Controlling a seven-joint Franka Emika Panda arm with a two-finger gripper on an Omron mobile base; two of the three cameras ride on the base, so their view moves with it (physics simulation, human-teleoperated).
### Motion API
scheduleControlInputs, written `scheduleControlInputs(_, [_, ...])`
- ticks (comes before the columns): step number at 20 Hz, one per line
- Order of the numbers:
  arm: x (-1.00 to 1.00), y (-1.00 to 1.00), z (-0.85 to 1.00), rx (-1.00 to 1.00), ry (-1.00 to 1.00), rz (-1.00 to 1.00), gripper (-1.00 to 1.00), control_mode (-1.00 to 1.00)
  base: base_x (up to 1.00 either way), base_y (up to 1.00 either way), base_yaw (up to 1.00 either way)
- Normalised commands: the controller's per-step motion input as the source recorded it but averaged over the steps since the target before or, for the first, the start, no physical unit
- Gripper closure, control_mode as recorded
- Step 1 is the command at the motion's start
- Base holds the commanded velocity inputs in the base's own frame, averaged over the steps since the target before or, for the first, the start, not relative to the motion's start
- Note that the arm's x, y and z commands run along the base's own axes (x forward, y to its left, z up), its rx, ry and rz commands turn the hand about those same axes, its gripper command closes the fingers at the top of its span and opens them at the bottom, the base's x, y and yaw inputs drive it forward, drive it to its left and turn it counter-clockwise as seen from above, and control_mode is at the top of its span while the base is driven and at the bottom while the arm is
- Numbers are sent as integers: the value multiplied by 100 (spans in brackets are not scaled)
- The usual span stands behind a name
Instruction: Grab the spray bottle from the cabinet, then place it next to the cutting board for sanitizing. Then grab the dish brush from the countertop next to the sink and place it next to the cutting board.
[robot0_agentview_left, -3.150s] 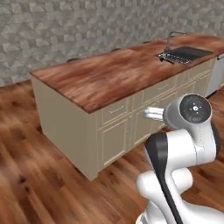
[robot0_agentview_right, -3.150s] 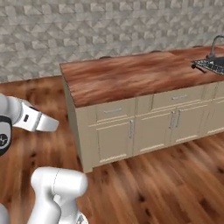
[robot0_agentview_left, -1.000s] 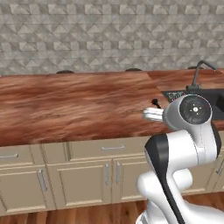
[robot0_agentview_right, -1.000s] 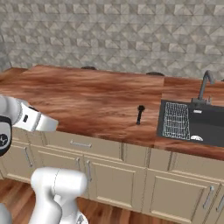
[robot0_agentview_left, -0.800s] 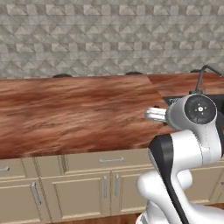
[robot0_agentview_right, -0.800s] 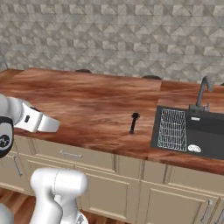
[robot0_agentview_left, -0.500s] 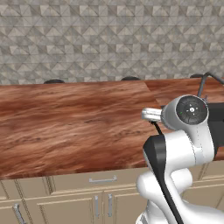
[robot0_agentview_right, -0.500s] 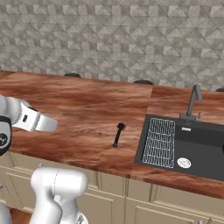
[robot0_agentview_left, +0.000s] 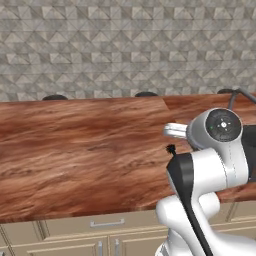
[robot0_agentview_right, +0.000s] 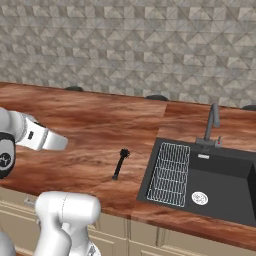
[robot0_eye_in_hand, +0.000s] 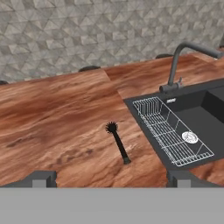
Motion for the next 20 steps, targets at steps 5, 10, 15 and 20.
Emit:
scheduleControlInputs(5, [20,-8,-4,2,1,1,-100,-100,80,-40,5])
scheduleControlInputs(10, [100,-54,-49,16,45,18,-100,-100,0,0,0])
scheduleControlInputs(15, [100,-53,-97,12,49,26,-100,-100,0,0,0])
scheduleControlInputs(20, [100,-32,-94,1,25,17,-100,-100,0,0,0])
